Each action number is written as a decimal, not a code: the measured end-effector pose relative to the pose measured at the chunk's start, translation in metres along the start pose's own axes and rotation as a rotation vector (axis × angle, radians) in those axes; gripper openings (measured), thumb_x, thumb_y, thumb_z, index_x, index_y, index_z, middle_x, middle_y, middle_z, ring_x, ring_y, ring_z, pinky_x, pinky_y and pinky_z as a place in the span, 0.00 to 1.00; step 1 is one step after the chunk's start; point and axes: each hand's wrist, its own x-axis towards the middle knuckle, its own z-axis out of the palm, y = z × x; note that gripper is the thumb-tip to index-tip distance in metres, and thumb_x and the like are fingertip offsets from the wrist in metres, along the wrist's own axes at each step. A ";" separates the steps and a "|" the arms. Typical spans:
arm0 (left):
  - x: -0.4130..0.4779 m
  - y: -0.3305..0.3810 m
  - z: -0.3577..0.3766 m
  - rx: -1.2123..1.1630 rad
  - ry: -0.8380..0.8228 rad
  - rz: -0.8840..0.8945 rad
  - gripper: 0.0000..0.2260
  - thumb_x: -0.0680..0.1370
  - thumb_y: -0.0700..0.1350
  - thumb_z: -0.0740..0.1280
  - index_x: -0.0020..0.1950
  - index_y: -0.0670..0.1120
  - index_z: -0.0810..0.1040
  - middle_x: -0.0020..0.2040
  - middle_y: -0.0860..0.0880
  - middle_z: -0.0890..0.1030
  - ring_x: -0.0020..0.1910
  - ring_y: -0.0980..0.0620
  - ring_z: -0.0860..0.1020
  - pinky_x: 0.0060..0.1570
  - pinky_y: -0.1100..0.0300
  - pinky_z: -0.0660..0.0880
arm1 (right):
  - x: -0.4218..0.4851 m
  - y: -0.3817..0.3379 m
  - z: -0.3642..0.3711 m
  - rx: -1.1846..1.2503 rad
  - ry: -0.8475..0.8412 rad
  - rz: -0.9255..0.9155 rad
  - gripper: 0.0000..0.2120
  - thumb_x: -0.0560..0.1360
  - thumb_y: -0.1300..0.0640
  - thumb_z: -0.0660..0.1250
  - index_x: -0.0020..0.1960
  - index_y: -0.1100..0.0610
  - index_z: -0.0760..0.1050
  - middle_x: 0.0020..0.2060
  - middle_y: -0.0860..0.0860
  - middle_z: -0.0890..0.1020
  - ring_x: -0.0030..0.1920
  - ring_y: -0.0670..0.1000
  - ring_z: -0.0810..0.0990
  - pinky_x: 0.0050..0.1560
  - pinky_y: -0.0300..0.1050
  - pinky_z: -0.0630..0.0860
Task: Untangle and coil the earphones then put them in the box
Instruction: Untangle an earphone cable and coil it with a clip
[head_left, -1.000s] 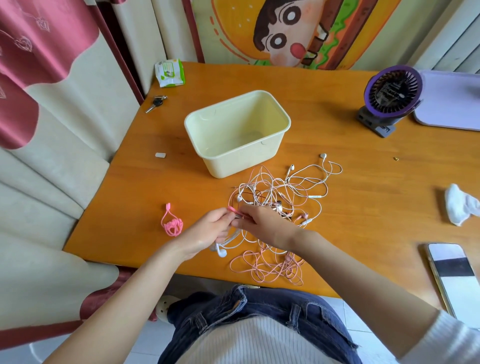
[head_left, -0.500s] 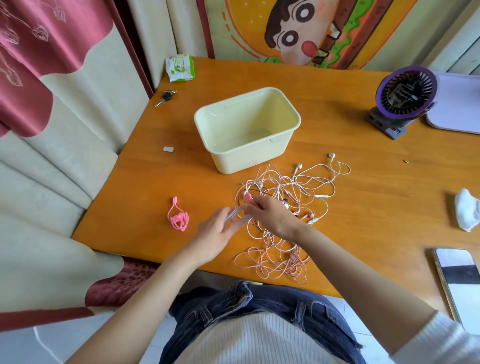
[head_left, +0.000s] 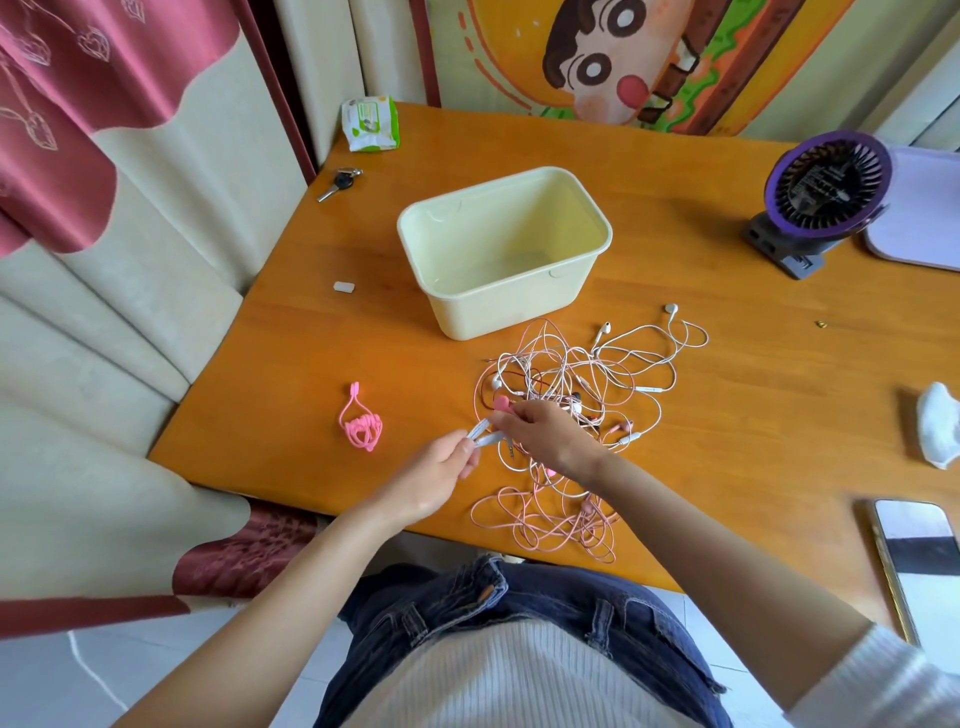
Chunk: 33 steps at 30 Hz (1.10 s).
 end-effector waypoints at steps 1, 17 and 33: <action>0.002 -0.002 0.001 0.000 0.054 -0.022 0.16 0.84 0.43 0.49 0.37 0.48 0.65 0.34 0.51 0.66 0.34 0.52 0.64 0.37 0.58 0.63 | -0.001 -0.001 0.003 -0.004 0.030 -0.016 0.16 0.81 0.50 0.57 0.35 0.55 0.69 0.27 0.48 0.67 0.26 0.46 0.61 0.26 0.36 0.58; -0.004 0.031 0.003 -0.347 0.312 -0.087 0.13 0.84 0.45 0.49 0.48 0.42 0.70 0.38 0.52 0.72 0.58 0.59 0.67 0.29 0.70 0.64 | -0.001 -0.002 0.008 0.086 0.385 -0.099 0.12 0.79 0.56 0.61 0.37 0.56 0.73 0.31 0.49 0.77 0.27 0.43 0.73 0.27 0.29 0.66; 0.005 0.004 0.002 0.587 0.088 -0.047 0.12 0.82 0.39 0.49 0.45 0.48 0.69 0.35 0.55 0.70 0.37 0.50 0.69 0.39 0.57 0.59 | 0.018 -0.015 -0.024 -0.032 0.375 -0.184 0.07 0.74 0.57 0.68 0.44 0.62 0.81 0.34 0.51 0.82 0.34 0.48 0.78 0.37 0.35 0.73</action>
